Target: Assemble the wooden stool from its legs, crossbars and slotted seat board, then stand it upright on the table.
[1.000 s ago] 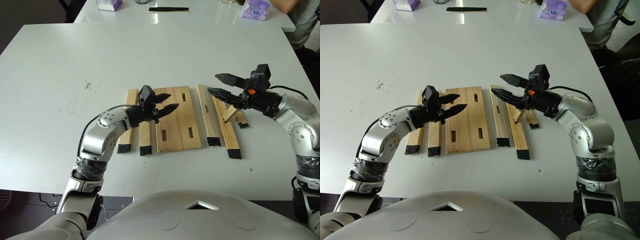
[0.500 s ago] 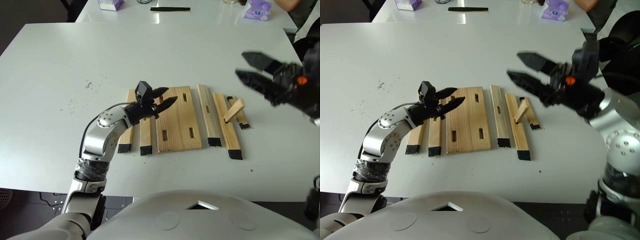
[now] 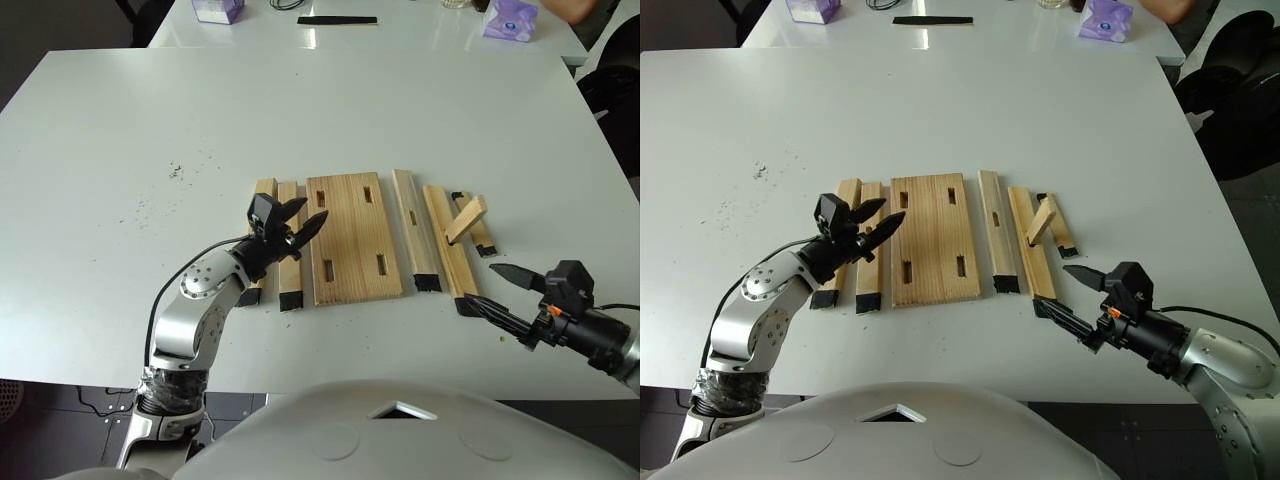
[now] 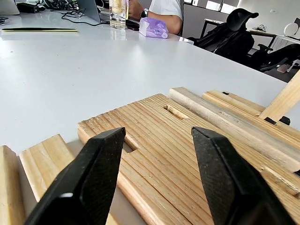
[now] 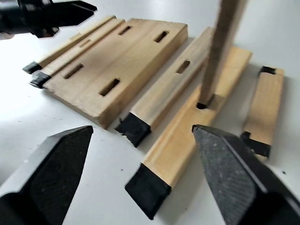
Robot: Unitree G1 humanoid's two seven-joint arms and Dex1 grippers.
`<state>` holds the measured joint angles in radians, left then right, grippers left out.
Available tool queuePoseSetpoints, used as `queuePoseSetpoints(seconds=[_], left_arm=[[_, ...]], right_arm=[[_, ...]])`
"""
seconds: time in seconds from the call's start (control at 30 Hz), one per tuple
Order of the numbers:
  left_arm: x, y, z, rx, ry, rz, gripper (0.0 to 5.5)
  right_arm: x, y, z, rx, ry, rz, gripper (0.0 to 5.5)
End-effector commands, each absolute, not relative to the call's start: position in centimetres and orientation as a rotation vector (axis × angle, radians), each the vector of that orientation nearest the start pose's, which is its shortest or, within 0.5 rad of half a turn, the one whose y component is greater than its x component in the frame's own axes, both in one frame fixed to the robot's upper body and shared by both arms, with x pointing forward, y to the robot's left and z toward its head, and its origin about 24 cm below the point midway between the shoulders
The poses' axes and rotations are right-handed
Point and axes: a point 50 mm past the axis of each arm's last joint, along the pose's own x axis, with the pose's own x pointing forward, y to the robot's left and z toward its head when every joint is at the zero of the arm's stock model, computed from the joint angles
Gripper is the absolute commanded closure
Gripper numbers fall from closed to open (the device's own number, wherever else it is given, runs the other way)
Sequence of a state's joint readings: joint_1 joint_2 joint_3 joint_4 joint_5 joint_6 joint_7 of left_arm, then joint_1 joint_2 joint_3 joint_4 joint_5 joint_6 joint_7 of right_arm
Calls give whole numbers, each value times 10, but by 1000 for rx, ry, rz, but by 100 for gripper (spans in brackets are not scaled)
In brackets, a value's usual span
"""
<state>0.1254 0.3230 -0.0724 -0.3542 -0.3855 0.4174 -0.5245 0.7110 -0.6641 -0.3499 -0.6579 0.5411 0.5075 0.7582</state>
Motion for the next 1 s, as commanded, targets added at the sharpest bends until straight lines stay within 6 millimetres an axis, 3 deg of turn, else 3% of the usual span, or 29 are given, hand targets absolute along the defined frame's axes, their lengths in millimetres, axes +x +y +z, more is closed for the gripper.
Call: queuePoseSetpoints(seconds=[0.03, 0.23, 0.53, 0.73, 1.0], left_arm=[[214, 150, 59, -34, 241, -681, 288], [211, 146, 49, -12, 258, -655, 288], [209, 134, 45, -17, 258, -680, 288], [210, 134, 45, -14, 261, -679, 288], [210, 134, 44, -6, 265, -679, 288]], right_arm=[[101, -237, 65, -61, 597, 551, 158], [101, -227, 54, -30, 624, 472, 158], [136, -229, 55, -123, 572, 420, 158], [134, -230, 40, -173, 650, 394, 158], [129, -214, 37, -134, 651, 405, 158]])
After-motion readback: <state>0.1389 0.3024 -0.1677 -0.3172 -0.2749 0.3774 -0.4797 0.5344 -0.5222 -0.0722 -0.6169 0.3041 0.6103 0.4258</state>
